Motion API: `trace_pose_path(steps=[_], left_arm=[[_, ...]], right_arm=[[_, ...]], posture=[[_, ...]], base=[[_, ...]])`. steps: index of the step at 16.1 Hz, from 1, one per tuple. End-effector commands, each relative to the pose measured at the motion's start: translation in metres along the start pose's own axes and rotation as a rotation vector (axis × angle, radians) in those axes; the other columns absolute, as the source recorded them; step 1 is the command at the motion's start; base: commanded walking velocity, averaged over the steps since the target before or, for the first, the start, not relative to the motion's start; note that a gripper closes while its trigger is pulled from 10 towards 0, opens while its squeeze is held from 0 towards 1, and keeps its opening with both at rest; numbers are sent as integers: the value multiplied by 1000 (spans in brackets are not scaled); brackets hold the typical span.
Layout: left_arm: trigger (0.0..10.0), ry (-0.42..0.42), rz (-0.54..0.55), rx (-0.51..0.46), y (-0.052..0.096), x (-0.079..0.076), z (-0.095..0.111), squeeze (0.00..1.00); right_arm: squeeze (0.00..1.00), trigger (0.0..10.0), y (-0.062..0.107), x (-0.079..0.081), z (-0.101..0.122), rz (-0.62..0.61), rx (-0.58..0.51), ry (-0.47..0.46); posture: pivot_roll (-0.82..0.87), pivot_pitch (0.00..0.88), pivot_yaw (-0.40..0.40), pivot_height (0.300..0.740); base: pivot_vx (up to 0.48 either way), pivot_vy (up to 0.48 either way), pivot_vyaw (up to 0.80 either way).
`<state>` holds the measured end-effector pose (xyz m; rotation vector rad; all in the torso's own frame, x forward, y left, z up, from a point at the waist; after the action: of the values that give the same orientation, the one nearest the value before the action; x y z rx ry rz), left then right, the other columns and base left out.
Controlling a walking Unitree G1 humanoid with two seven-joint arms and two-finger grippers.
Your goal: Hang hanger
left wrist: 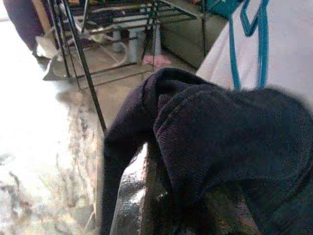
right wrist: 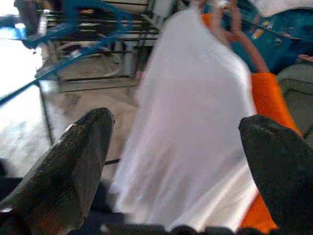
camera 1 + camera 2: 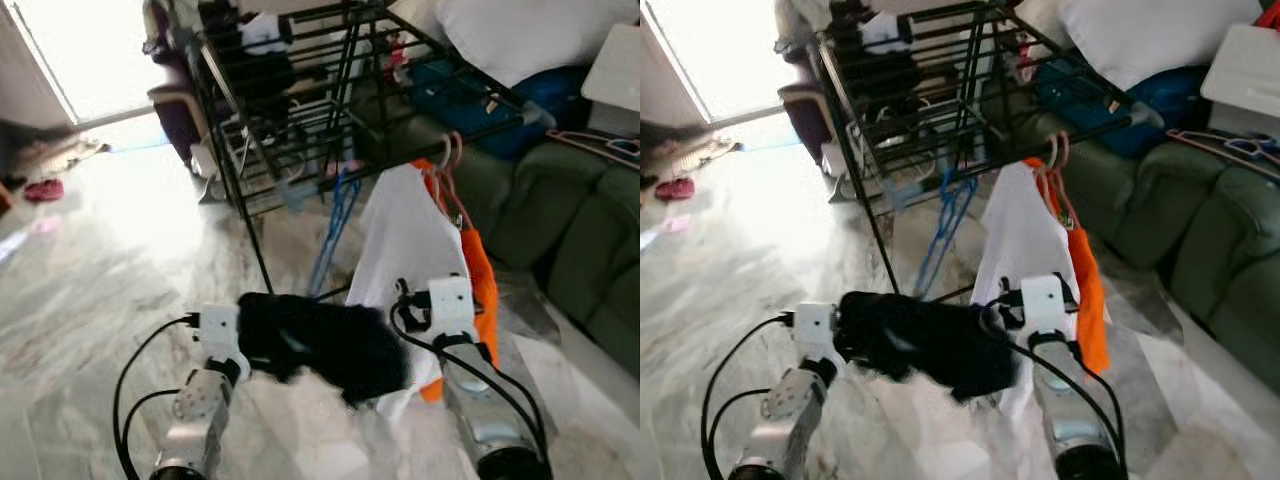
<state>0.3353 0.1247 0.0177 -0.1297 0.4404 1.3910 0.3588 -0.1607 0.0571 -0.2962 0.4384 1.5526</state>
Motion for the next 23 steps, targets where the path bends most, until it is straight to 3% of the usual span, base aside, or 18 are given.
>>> trace_pose_path(steps=[1, 3, 6, 13, 19, 23], left_arm=[[10000, -5, -4, -27, -2, -5, 6, 0], [10000, -12, 26, -35, 0, 3, 8, 0], [10000, -1, -4, -42, 3, 0, 10, 0], [10000, -27, -3, 1, 2, -1, 2, 0], [10000, -44, -28, 18, 6, 1, 0, 0], [10000, -47, -34, 40, 11, 2, -4, 0]], right_arm=[[0, 10000, 2, -6, -6, -7, 14, 6], [0, 10000, 3, -4, -2, 2, -6, 12], [0, 10000, 3, -2, -1, 6, -8, 13], [0, 10000, 4, 8, 8, 54, -45, 40], [0, 10000, -3, 26, 28, 125, -78, -19], [0, 10000, -20, 46, 47, 174, -48, -78]], posture=[[-158, 0, 74, 740], [-156, 0, 73, 740], [-151, 0, 72, 740], [-157, 0, 72, 740], [-153, 0, 72, 740], [-141, 0, 74, 740]], base=[[0, 0, 0], [0, 0, 0], [0, 0, 569], [0, 0, 0], [0, 0, 0], [0, 0, 0]])
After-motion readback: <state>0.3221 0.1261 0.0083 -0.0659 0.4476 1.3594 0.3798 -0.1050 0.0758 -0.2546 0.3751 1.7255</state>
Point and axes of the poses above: a point about 5 cm out from each wrist's last joint towards the gripper, its own y axis pointing back from the gripper into the wrist, its own z axis along the axis of the wrist's last joint, x = y × z, the point moved 6 cm from there along -y, pointing out of the wrist towards the gripper, and after that the axes turned 15 degrees about y, right-handed, at the moved point
